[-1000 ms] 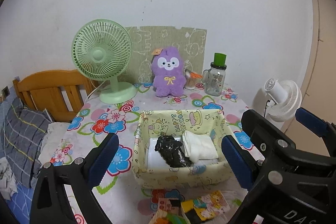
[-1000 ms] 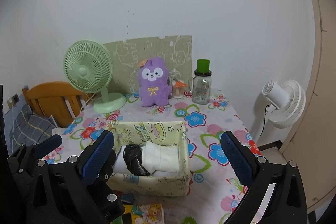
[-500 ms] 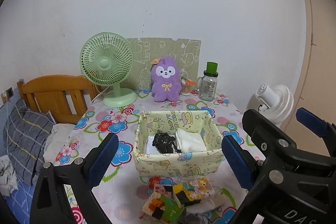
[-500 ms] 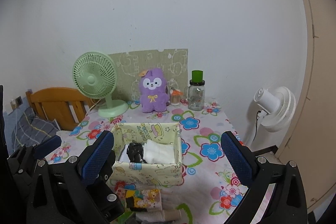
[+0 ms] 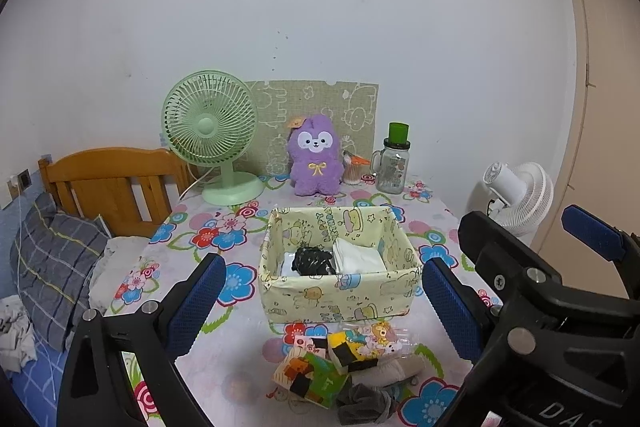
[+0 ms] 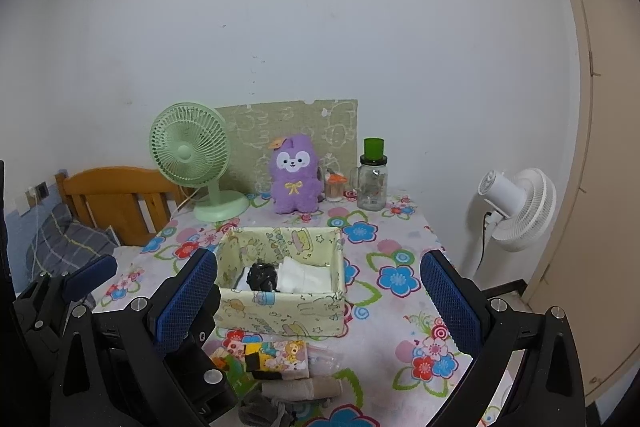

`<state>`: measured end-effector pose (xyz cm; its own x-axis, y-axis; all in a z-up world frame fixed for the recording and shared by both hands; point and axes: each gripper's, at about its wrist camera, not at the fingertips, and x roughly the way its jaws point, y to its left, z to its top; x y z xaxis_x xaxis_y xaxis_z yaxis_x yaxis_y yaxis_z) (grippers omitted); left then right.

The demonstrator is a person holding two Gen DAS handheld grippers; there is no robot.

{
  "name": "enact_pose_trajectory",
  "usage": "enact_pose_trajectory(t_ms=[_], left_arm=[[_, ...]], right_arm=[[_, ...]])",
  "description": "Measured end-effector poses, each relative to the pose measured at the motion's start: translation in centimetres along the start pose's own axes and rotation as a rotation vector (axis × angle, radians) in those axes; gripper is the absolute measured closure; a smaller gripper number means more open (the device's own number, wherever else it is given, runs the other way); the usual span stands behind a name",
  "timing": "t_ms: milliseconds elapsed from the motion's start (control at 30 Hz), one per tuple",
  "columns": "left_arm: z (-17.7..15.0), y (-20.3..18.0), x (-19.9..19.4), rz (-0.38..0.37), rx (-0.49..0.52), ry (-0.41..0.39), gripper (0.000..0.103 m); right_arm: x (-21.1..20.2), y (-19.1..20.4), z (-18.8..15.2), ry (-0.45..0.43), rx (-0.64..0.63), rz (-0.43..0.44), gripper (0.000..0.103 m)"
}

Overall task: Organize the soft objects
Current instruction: 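Move both tools toward the remaining items in front of the box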

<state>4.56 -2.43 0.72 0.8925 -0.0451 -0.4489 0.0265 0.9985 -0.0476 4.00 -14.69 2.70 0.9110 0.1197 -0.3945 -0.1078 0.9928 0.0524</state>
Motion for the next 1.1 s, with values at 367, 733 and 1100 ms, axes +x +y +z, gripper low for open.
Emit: enact_pose_trajectory(t_ms=[367, 733, 1100], left_arm=[[-2.0, 0.3, 1.0, -0.005, -0.003, 0.02, 0.004], [-4.9, 0.3, 3.1, -0.01, 0.007, 0.06, 0.006], [-7.9, -0.2, 4.8, -0.031, 0.026, 0.104, 0.008]], right_arm=[[0.9, 0.2, -1.9, 0.033, -0.011, 0.013, 0.0], [2.4, 0.3, -5.2, 0.07, -0.008, 0.031, 0.0], [3.6, -0.2, -8.3, 0.104, 0.006, 0.049, 0.0]])
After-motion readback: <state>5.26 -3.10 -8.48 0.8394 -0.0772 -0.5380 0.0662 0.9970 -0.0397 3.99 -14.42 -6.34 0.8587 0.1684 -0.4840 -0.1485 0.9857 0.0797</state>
